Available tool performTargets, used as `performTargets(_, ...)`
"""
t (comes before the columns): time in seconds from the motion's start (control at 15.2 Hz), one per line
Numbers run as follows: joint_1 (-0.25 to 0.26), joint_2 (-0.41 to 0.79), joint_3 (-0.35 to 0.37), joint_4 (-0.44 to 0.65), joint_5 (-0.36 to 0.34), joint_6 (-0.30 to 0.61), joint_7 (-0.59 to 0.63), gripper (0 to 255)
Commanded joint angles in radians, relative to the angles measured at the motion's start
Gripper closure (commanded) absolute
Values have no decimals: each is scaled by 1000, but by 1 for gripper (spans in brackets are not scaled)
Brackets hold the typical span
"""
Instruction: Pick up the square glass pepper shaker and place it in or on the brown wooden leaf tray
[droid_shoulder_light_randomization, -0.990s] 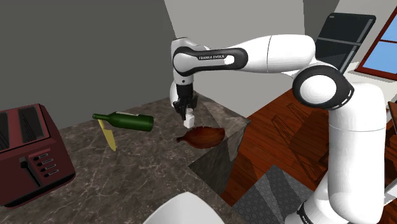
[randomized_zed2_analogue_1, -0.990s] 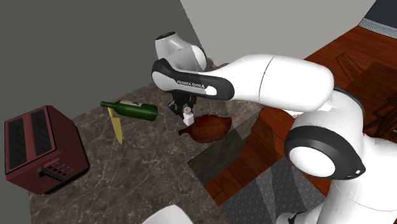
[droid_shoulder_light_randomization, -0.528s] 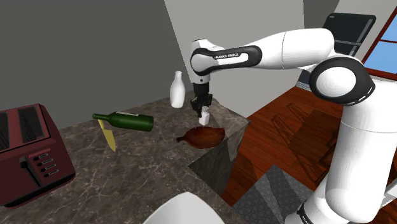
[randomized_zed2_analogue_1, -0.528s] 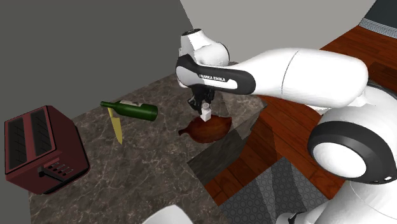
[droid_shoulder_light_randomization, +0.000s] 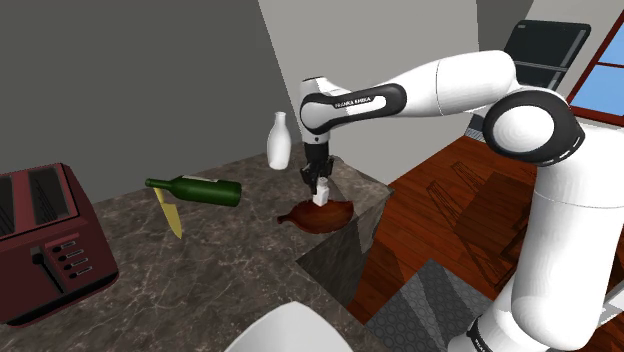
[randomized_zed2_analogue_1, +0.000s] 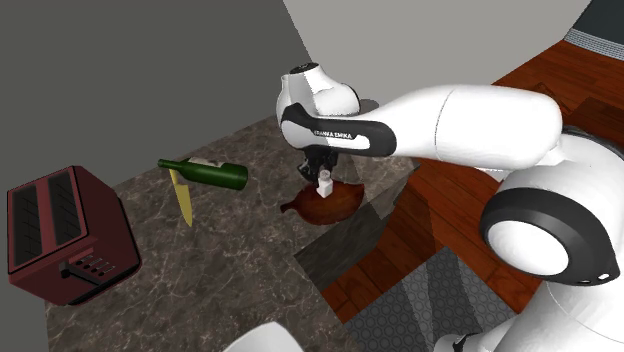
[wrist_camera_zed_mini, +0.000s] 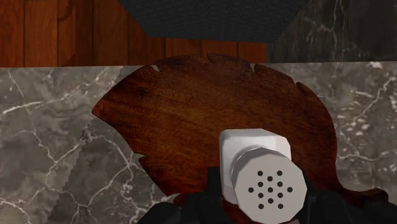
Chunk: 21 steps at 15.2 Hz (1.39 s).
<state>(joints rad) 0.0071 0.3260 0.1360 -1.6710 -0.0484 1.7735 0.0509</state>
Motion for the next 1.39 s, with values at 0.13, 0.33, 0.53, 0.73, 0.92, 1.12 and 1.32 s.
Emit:
performTargets(0.13,1,17,-1,-30,-3,48,3,255)
performTargets(0.33,1,32,-1,-52,-5,84,5,255)
performTargets(0.53,1,32,-1,-52,-5,84,5,255)
performTargets(0.73,1,32,-1,-52,-5,84,5,255)
performTargets(0.92,1,32,-1,-52,-5,84,5,0)
performTargets(1.12,1,32,-1,-52,-5,84,5,0)
performTargets(1.32,3,28,0,10,-3,18,3,0)
